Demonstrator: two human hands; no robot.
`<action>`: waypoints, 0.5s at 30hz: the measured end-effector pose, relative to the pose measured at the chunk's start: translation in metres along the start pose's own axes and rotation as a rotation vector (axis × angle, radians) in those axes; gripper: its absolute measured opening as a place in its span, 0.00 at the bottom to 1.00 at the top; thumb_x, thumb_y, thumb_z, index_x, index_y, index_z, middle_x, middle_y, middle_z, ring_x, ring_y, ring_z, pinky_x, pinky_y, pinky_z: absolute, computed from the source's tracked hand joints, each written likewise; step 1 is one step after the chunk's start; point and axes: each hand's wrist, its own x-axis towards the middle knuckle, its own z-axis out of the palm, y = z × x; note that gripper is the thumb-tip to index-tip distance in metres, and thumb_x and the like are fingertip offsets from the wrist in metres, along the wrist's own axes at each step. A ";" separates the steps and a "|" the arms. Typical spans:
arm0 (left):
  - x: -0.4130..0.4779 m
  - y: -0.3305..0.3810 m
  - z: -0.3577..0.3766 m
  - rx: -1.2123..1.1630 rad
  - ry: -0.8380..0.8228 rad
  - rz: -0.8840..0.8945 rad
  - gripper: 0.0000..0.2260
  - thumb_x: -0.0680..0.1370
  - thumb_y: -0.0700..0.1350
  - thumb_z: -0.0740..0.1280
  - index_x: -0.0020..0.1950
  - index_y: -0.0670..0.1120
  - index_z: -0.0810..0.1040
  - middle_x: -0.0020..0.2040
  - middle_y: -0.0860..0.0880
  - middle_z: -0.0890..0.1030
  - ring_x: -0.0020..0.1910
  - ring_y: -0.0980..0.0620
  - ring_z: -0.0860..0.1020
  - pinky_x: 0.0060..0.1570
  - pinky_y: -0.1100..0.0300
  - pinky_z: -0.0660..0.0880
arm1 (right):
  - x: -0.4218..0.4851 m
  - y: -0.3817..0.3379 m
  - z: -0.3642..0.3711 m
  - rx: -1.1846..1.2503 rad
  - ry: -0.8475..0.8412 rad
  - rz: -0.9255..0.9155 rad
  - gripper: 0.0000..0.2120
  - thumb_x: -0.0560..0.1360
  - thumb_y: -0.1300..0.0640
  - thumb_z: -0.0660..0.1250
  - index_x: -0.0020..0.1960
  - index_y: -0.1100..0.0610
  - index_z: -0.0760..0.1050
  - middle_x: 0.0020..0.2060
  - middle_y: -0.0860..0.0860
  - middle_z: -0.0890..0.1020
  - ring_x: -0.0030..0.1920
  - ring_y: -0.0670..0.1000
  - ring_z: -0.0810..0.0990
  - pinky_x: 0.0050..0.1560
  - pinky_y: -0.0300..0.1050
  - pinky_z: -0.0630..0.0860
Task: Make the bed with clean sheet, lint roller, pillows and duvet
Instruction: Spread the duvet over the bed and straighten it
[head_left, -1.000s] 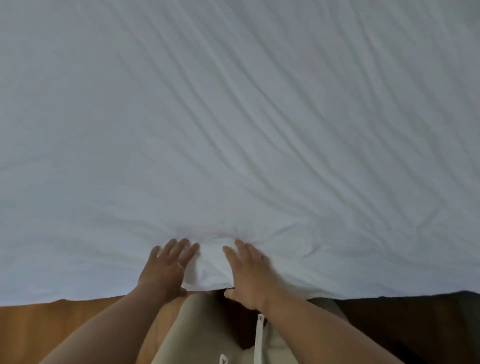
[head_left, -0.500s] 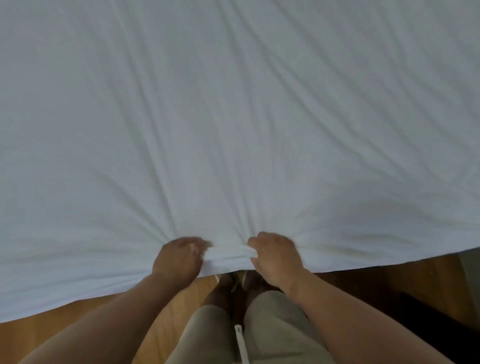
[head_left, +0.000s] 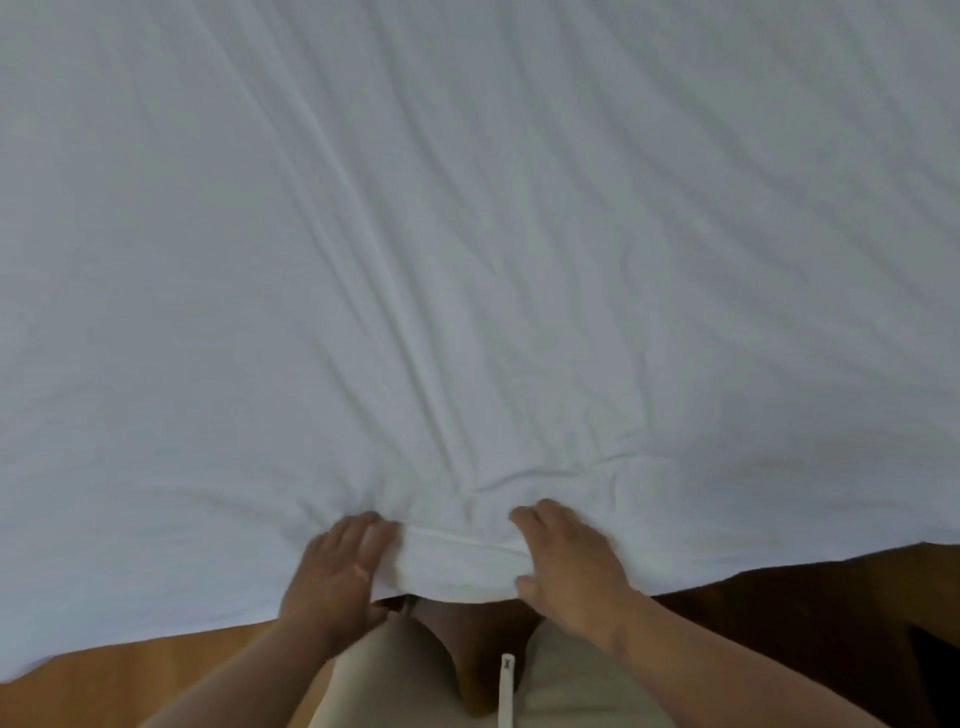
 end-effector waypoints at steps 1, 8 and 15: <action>-0.007 -0.030 -0.003 0.048 -0.015 -0.027 0.49 0.53 0.70 0.75 0.70 0.53 0.71 0.66 0.47 0.74 0.63 0.41 0.75 0.55 0.46 0.77 | 0.011 -0.029 0.001 0.062 -0.001 -0.065 0.33 0.75 0.47 0.67 0.76 0.48 0.58 0.71 0.50 0.65 0.68 0.54 0.68 0.66 0.51 0.71; -0.015 -0.169 0.007 0.189 0.059 0.115 0.41 0.60 0.51 0.75 0.73 0.49 0.69 0.65 0.45 0.74 0.58 0.40 0.77 0.47 0.48 0.78 | 0.091 -0.172 0.080 0.007 0.113 0.030 0.33 0.69 0.53 0.71 0.71 0.46 0.64 0.69 0.50 0.69 0.68 0.58 0.68 0.68 0.61 0.65; 0.015 -0.196 0.016 0.064 0.311 0.302 0.19 0.66 0.38 0.72 0.57 0.45 0.82 0.46 0.47 0.83 0.38 0.44 0.81 0.28 0.55 0.78 | 0.126 -0.179 0.100 -0.024 0.429 0.170 0.16 0.62 0.62 0.70 0.48 0.50 0.81 0.38 0.47 0.81 0.38 0.52 0.79 0.40 0.47 0.77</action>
